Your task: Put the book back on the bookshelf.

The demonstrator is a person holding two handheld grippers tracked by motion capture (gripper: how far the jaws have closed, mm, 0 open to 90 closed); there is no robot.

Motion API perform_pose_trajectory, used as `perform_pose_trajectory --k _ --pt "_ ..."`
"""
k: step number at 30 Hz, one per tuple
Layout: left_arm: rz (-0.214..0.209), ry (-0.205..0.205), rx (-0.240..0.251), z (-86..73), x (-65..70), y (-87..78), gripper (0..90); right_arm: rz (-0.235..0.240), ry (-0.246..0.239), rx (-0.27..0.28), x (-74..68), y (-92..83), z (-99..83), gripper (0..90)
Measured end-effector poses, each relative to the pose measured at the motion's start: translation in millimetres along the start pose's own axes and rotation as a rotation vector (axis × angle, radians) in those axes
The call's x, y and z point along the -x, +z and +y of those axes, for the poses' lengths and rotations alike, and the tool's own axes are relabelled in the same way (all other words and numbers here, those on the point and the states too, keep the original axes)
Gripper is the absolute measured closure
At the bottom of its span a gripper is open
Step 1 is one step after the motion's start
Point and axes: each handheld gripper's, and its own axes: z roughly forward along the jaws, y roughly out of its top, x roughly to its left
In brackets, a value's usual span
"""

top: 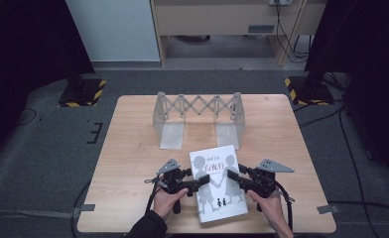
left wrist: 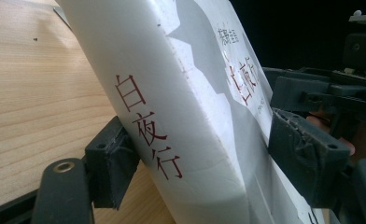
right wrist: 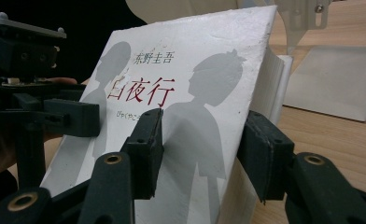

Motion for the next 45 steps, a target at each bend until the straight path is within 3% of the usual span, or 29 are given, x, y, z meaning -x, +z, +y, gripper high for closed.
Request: perform_pose_trajectory --k 10,21,26,32,35,37,45 --pt "0.018 0.001 0.003 -1.1 3.6 -2.1 25.6 -0.002 0.011 -0.004 -0.7 1.2 -0.4 50.7" --pt "0.014 -0.014 0.011 -3.3 8.6 -7.2 29.0 0.011 0.048 -0.011 0.4 6.7 -3.6 41.3" --pt "0.008 -0.003 0.010 -3.7 9.1 -7.2 28.8 0.023 0.063 -0.020 2.2 7.4 -3.9 40.5" --pt "-0.009 0.036 -0.005 -3.6 9.3 -1.1 25.2 0.017 0.043 -0.018 1.8 4.5 -2.8 42.5" --pt "-0.035 0.020 -0.023 -5.9 11.8 3.3 24.0 0.036 0.025 -0.023 -2.6 5.6 -1.4 43.4" --pt "-0.031 0.018 -0.020 -6.6 13.5 4.6 24.1 0.043 0.010 -0.024 -6.2 6.2 -1.0 44.0" --pt "-0.020 -0.057 0.014 -1.3 11.0 8.2 29.2 0.035 0.037 -0.011 -3.0 5.9 -1.3 44.9"
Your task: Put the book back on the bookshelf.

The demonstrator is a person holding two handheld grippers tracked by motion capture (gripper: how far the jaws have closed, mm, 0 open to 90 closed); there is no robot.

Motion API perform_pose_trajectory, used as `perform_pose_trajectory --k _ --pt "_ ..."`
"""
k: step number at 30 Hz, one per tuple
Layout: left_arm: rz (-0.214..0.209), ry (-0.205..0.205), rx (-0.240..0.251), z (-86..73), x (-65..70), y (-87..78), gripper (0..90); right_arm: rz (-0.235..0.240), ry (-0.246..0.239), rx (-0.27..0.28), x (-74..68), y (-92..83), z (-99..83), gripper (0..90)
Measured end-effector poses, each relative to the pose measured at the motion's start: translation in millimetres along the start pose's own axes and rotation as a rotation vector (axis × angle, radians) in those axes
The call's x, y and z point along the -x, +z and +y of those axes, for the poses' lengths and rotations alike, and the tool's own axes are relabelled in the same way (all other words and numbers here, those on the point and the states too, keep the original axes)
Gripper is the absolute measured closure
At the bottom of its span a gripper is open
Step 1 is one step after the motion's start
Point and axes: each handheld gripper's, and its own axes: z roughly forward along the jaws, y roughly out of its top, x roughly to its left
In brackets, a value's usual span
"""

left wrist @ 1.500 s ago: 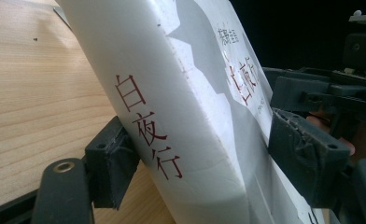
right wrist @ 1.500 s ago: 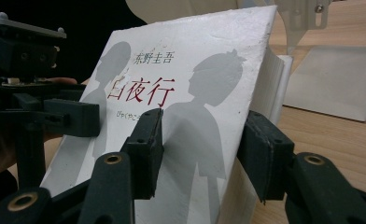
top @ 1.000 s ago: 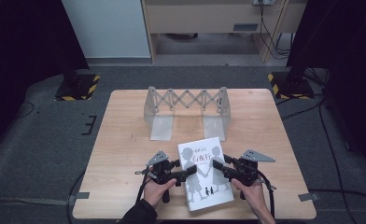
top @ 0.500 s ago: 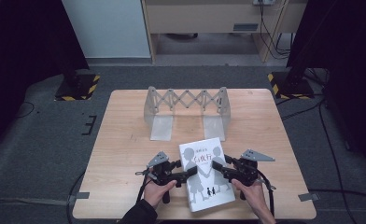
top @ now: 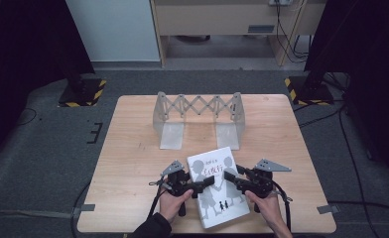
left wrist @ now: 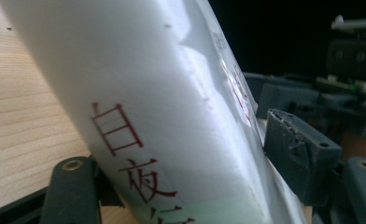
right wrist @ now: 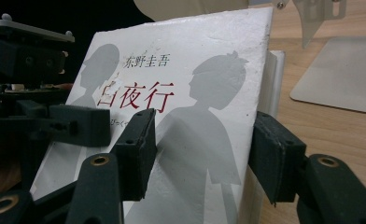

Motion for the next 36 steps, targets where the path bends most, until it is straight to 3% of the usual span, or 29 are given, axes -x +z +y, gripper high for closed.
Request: perform_pose_trajectory --k 7,12,14,17,20,23,25,26,30,33,36 --pt "0.009 0.007 0.013 8.5 -0.5 -0.4 29.9 0.004 -0.010 0.020 -1.1 -0.6 2.9 47.1" --pt "-0.012 -0.051 0.029 8.6 -4.2 -2.8 34.5 0.004 -0.009 0.013 -0.5 0.4 3.3 47.7" --pt "-0.019 -0.044 0.042 10.3 -2.2 -4.4 37.8 0.015 0.014 0.014 1.2 -0.2 3.8 47.4" --pt "-0.014 -0.028 0.035 13.0 1.2 -4.4 38.7 0.009 0.017 0.024 3.1 -2.1 4.6 44.2" --pt "-0.002 -0.040 0.029 14.0 2.1 -5.0 39.0 -0.012 0.004 0.058 7.9 -11.0 8.5 38.7" --pt "-0.009 -0.072 0.040 16.1 1.4 -7.4 42.5 -0.067 0.001 0.093 19.8 -25.8 12.5 34.1" --pt "0.000 -0.065 0.034 19.1 2.7 -7.7 43.1 -0.108 -0.004 0.095 29.3 -34.2 12.6 29.4" --pt "0.000 -0.059 0.031 20.1 3.1 -7.7 43.2 -0.150 -0.016 0.089 34.9 -38.1 11.8 28.0" --pt "0.003 -0.039 0.024 25.8 7.1 -7.8 44.0 -0.276 -0.018 0.026 51.3 -42.6 7.5 23.5" --pt "-0.002 -0.025 0.020 30.2 9.8 -8.3 44.7 -0.330 -0.024 -0.013 58.0 -41.9 4.6 21.0" --pt "-0.012 -0.025 0.019 35.7 11.6 -9.7 46.6 -0.394 -0.069 -0.048 62.4 -40.4 1.6 17.9"
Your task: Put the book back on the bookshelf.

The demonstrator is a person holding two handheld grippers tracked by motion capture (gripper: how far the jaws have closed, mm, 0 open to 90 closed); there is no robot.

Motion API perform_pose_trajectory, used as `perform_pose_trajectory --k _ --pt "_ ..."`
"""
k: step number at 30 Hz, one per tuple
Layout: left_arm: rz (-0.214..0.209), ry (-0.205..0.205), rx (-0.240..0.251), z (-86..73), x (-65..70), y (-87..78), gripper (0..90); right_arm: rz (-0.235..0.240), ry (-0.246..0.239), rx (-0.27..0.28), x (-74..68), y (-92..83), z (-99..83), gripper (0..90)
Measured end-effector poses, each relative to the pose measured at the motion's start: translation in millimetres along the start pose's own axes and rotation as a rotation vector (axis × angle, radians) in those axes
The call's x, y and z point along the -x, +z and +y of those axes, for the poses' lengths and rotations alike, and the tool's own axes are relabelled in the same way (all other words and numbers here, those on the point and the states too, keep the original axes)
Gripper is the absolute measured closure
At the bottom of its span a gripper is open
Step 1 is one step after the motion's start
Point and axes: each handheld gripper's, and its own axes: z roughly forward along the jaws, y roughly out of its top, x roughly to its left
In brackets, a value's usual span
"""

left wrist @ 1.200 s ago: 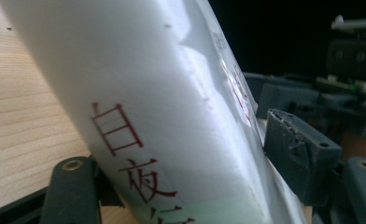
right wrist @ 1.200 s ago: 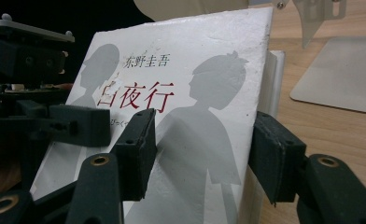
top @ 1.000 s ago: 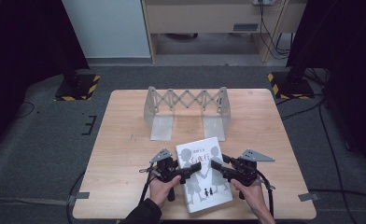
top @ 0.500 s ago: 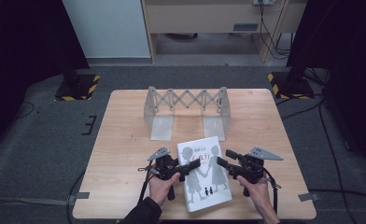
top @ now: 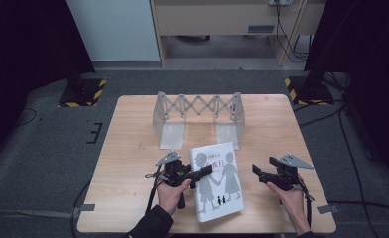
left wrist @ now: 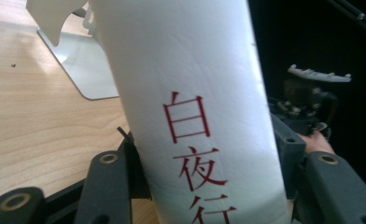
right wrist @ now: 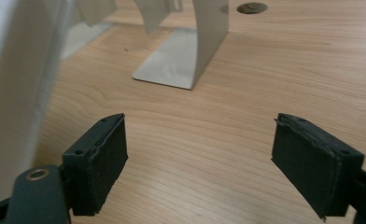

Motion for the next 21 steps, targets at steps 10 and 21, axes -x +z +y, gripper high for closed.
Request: perform_pose_trajectory --k 10,21 --pt "-0.028 0.027 0.007 11.3 8.1 -9.4 50.3 -0.079 -0.042 -0.086 9.7 7.2 -8.6 14.2" --pt "-0.003 0.080 0.022 22.0 18.6 -21.6 52.4 -0.119 -0.053 -0.109 14.6 9.3 -11.2 12.3"
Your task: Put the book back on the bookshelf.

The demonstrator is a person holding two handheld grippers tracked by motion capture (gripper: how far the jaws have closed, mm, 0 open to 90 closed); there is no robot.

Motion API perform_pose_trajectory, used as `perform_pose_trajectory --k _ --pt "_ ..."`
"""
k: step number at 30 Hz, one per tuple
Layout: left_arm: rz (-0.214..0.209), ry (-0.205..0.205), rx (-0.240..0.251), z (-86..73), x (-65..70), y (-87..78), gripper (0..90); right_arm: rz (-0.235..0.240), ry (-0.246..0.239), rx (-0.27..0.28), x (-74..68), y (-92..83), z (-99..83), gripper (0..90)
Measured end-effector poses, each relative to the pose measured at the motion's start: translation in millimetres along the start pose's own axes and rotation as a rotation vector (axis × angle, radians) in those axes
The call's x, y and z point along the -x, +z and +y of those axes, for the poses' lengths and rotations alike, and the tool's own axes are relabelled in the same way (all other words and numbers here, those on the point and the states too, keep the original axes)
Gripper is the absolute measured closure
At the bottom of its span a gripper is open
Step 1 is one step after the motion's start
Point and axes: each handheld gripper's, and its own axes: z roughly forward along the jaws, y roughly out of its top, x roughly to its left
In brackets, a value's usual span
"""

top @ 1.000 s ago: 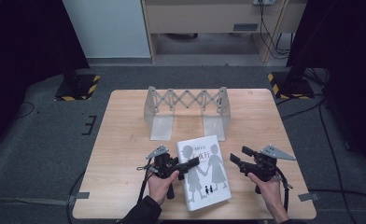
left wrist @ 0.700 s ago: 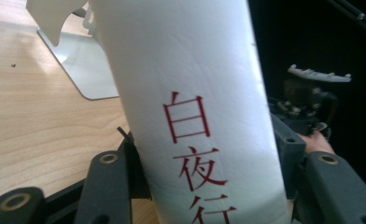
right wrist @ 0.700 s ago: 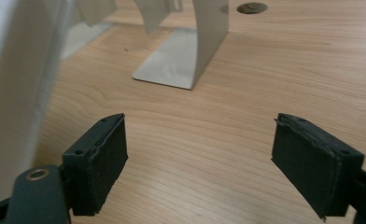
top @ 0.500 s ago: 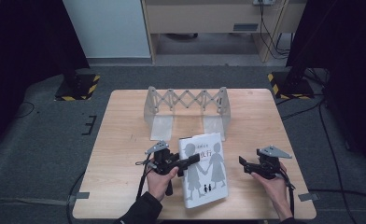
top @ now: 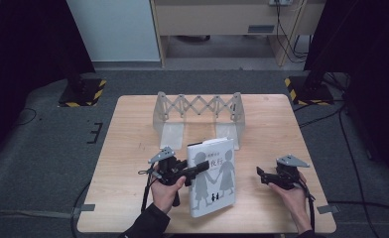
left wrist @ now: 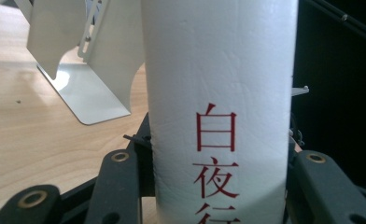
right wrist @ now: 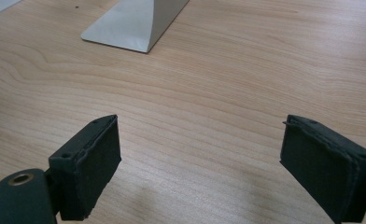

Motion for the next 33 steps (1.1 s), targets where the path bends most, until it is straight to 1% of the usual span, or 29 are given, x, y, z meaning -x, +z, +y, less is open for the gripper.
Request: perform_pose_trajectory --k 4,7,12,17,19,22,24,33 --pt "0.013 0.036 0.005 4.6 4.5 -4.2 52.6 -0.014 -0.013 -0.013 0.7 1.7 -1.1 11.4" --pt "0.025 0.052 0.009 7.5 6.5 -7.5 52.7 -0.025 -0.019 -0.020 1.3 2.6 -1.9 11.2" --pt "0.059 0.086 0.012 13.9 8.3 -15.2 52.6 -0.044 -0.031 -0.032 2.9 4.8 -3.4 10.5" --pt "0.116 0.125 0.015 20.9 8.8 -24.4 52.6 -0.061 -0.035 -0.049 4.2 7.2 -5.1 9.6" --pt "0.142 0.140 0.017 23.3 9.2 -27.4 52.6 -0.059 -0.044 -0.065 4.4 8.1 -5.8 9.1" --pt "0.171 0.152 0.022 26.7 8.0 -32.1 52.5 -0.063 -0.042 -0.087 4.3 9.3 -6.4 8.8" --pt "0.189 0.154 0.028 29.3 6.8 -35.7 52.5 -0.066 -0.040 -0.086 4.6 9.7 -6.6 8.6" --pt "0.249 0.155 0.080 42.6 1.4 -56.6 52.5 -0.064 -0.040 -0.143 4.5 12.0 -7.0 7.8"
